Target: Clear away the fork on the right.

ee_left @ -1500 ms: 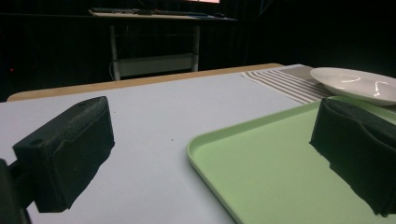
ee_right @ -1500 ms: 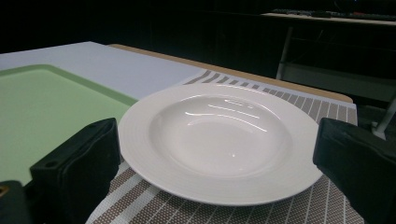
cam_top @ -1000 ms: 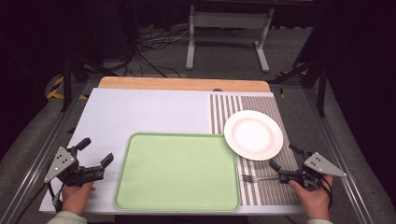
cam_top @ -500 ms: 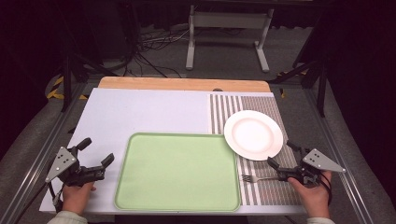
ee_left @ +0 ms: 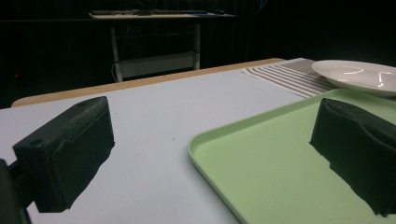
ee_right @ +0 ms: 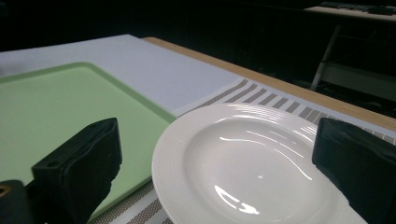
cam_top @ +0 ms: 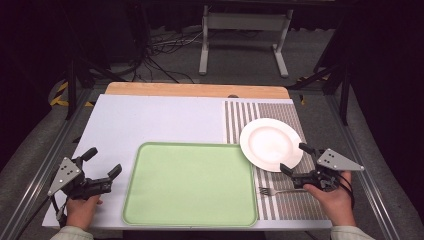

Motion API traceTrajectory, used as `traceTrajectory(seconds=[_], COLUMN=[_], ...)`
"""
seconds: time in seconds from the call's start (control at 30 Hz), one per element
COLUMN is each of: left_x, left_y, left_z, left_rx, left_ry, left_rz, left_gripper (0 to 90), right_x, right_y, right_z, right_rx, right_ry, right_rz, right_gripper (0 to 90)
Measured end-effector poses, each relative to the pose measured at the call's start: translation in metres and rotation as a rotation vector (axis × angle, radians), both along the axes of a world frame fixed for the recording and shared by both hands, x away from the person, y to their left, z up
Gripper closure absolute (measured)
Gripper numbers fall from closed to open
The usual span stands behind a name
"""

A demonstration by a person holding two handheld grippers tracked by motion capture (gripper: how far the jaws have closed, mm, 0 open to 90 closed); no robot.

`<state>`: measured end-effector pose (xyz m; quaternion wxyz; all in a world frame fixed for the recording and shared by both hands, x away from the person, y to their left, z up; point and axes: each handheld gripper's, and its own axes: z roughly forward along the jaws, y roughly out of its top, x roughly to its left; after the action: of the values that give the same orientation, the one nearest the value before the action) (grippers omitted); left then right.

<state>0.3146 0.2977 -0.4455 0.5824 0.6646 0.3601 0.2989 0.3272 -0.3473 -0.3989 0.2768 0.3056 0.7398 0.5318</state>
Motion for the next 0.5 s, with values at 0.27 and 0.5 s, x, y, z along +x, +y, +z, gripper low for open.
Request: traceTrajectory(seconds=[0.27,0.5], left_x=[0.0,0.0], left_y=[0.0,0.001], left_z=[0.001,0.001], left_rx=[0.002,0.002], left_ry=[0.0,-0.003], left_rz=[0.0,0.0], left_gripper=[0.3,0.3], right_x=[0.003,0.006], right_y=[0.004,0.011], right_z=[0.012,0.026], right_rx=[-0.106,-0.222], right_ry=[0.044,0.065], right_rz=[0.033,0.081], right_gripper=[2.9,3.4])
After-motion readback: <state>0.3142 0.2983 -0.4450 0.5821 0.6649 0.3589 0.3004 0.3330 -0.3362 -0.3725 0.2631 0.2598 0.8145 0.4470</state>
